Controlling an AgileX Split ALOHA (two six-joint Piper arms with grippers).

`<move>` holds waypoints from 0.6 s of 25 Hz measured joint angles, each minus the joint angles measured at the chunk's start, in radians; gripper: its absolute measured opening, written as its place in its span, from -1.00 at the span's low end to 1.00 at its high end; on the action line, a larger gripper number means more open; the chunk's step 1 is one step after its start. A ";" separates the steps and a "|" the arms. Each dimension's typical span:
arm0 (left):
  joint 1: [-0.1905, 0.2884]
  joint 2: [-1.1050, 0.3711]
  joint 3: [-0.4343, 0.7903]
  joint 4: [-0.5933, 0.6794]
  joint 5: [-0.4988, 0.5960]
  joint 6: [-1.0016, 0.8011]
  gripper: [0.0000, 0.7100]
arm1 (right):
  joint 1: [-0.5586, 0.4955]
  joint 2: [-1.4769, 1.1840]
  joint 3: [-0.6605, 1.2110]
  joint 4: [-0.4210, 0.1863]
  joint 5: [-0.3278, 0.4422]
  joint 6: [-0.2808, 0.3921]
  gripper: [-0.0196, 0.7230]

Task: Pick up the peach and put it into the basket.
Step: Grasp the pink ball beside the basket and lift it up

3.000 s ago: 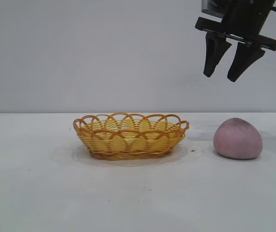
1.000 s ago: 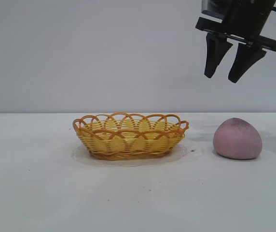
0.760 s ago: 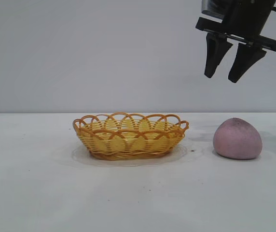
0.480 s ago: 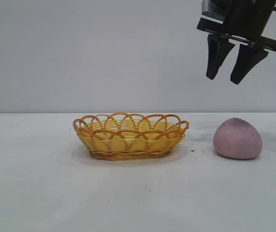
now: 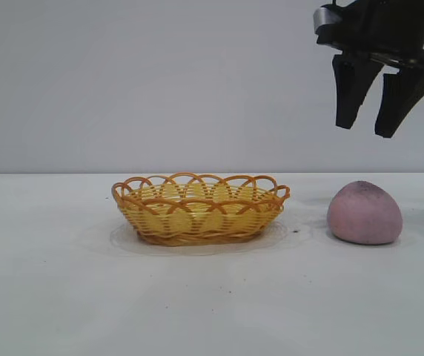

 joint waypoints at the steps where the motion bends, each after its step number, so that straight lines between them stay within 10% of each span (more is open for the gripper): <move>1: 0.000 0.000 0.000 0.000 0.000 0.000 0.12 | 0.000 0.000 0.000 0.000 0.000 0.000 0.15; 15: 0.000 0.000 0.000 0.000 0.000 0.000 0.12 | 0.059 0.099 0.000 -0.001 0.052 0.014 0.15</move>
